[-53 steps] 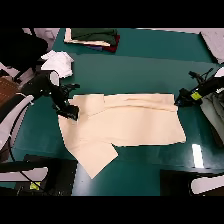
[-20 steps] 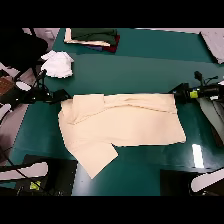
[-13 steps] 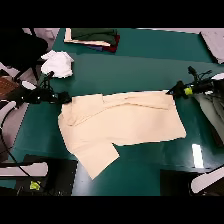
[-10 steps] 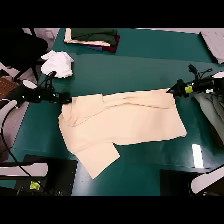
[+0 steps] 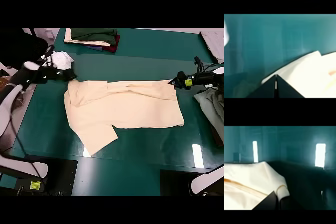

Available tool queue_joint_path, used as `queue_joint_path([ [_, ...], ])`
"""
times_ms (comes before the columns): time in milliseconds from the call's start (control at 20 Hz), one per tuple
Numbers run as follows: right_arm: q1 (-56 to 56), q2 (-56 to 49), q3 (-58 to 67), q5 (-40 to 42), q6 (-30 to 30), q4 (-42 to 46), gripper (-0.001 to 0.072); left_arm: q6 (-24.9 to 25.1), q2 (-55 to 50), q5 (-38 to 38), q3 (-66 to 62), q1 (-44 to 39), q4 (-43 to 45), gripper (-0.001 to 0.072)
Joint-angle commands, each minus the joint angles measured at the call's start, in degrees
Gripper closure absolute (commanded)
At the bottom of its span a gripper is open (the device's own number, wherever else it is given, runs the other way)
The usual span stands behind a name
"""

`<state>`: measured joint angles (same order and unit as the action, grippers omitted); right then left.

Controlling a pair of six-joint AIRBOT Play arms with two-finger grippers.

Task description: Fold the shirts.

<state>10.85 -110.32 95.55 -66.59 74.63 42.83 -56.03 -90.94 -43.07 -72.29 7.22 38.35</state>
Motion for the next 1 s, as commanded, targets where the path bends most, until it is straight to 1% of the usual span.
queue_joint_path([
  [0, -0.52, -0.04, 0.24, 7.45, 4.76, 3.93, 0.0695, -1.38, -8.96, 3.72, -10.97, -6.93, -0.68, 0.0675],
  [100, -0.52, -0.04, 0.24, 10.08, 6.12, 4.31, 0.0695, -4.46, -12.04, 7.02, -14.99, -8.17, 0.15, 0.0675],
  [200, 0.13, -0.04, 0.26, 9.38, 5.73, 3.58, 0.0693, -6.19, -12.48, 8.09, -16.2, -7.61, 2.19, 0.0675],
  [250, 0.46, 0.0, 0.42, 7.98, 4.5, 2.56, 0.0618, -6.69, -12.48, 7.17, -16.59, -7.04, 4.57, 0.0673],
  [300, 0.94, 0.04, 0.87, 5.99, 3.93, 0.94, 0.0403, -7.52, -12.44, 5.33, -16.98, -6.08, 6.16, 0.0646],
  [350, 1.92, 0.35, 1.38, 3.04, 2.43, -1.42, 0.0308, -8.17, -12.2, 2.64, -17.27, -4.66, 6.25, 0.0276],
  [400, 3.63, 1.57, 1.09, 0.24, -0.15, -4.17, 0.0307, -10.16, -12.09, -1.68, -18.25, -2.64, 6.62, 0.0087],
  [450, 5.22, 3.5, 0.09, -1.2, -1.44, -5.75, 0.0307, -10.93, -11.85, -7.63, -19.52, 0.24, 6.38, 0.0088],
  [600, 10.93, 12.66, -7.74, -2.6, -3.67, -5.81, 0.0307, -11.08, -8.11, -20.48, -19.12, 9.14, 6.51, 0.0089],
  [700, 13.84, 18.23, -14.8, -3.69, -5.62, -5.77, 0.0306, -11.61, -3.82, -27.12, -13.99, 13.88, 6.62, 0.0094],
  [750, 15.06, 20.61, -18.36, -3.93, -6.6, -5.81, 0.0306, -11.45, -0.59, -28.94, -8.68, 15.52, 6.97, 0.011],
  [850, 16.92, 25.29, -25.22, -3.45, -8.15, -5.81, 0.0306, -10.82, 6.64, -28.17, 3.89, 16.98, 7.96, 0.0108],
  [950, 18.4, 29.35, -30.27, -2.1, -8.74, -5.81, 0.0306, -9.84, 12.09, -27.89, 13.77, 16.92, 8.0, 0.0107],
])
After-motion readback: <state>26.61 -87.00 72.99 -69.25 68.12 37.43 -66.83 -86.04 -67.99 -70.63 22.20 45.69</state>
